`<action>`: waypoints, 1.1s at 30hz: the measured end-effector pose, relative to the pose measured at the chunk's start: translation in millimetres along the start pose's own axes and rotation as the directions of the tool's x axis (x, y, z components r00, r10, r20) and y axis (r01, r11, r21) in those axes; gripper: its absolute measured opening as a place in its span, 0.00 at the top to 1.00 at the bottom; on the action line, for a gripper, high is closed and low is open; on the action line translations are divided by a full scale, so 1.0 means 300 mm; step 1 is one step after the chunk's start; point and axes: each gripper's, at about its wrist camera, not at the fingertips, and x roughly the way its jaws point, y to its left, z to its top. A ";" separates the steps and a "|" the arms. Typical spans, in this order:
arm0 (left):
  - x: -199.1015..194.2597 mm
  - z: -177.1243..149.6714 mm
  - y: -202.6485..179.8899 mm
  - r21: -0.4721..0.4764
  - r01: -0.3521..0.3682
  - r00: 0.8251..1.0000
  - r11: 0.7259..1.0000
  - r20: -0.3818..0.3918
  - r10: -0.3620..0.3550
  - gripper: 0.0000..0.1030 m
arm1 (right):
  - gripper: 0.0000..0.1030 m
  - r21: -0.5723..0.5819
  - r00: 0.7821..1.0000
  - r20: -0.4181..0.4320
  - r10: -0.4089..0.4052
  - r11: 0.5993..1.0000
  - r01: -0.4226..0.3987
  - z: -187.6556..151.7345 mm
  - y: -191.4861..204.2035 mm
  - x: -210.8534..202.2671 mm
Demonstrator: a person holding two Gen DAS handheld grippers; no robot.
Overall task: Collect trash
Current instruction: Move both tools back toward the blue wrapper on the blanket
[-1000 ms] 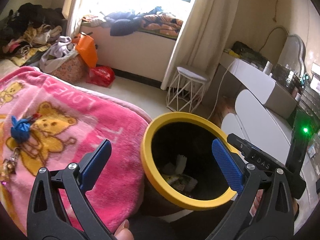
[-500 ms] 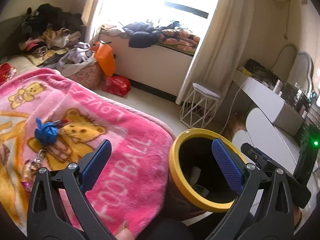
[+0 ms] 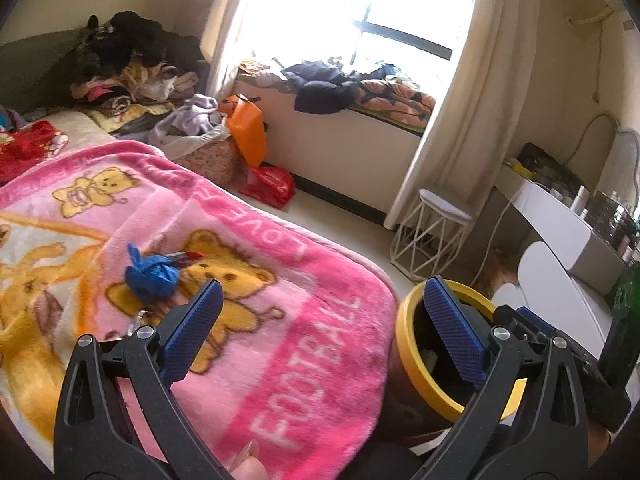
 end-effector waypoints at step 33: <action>-0.080 -0.107 0.530 -0.111 -0.187 0.977 0.976 -0.124 0.173 0.10 | 0.28 -0.185 0.921 -0.260 0.291 0.921 -0.343 0.037 0.587 0.478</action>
